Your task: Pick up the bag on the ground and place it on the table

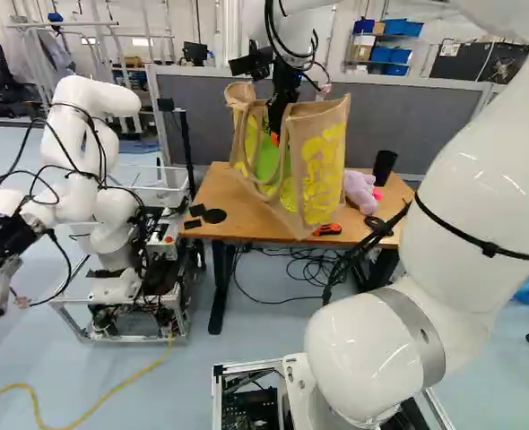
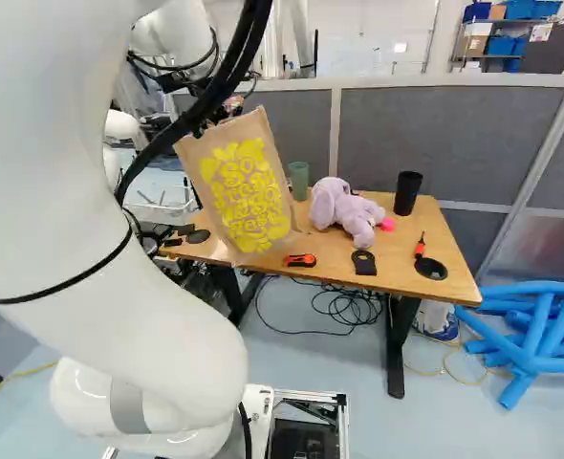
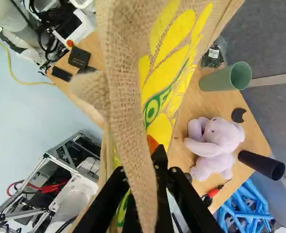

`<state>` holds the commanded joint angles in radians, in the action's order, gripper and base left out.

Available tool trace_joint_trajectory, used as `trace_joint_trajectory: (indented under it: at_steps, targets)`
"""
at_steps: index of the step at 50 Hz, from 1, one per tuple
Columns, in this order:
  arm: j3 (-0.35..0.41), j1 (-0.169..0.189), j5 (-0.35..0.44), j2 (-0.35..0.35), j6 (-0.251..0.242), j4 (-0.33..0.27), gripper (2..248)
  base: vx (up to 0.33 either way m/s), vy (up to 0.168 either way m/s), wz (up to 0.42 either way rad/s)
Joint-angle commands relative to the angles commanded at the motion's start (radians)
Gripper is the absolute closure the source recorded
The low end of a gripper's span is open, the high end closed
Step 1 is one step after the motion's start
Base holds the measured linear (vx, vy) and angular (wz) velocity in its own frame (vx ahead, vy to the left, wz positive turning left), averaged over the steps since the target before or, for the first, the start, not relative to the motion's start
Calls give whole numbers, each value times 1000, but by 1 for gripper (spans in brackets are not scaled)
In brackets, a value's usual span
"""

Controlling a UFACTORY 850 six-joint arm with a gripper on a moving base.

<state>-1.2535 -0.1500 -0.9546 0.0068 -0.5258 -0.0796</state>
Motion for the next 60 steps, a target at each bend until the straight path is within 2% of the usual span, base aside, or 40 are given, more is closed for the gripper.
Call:
trace_joint_trajectory:
  at_steps: [31, 60]
  targets:
    - [0, 0, 0, 0, 0, 0, 229, 222, 109, -37]
    - [0, 0, 0, 0, 0, 0, 229, 10, 4, 2]
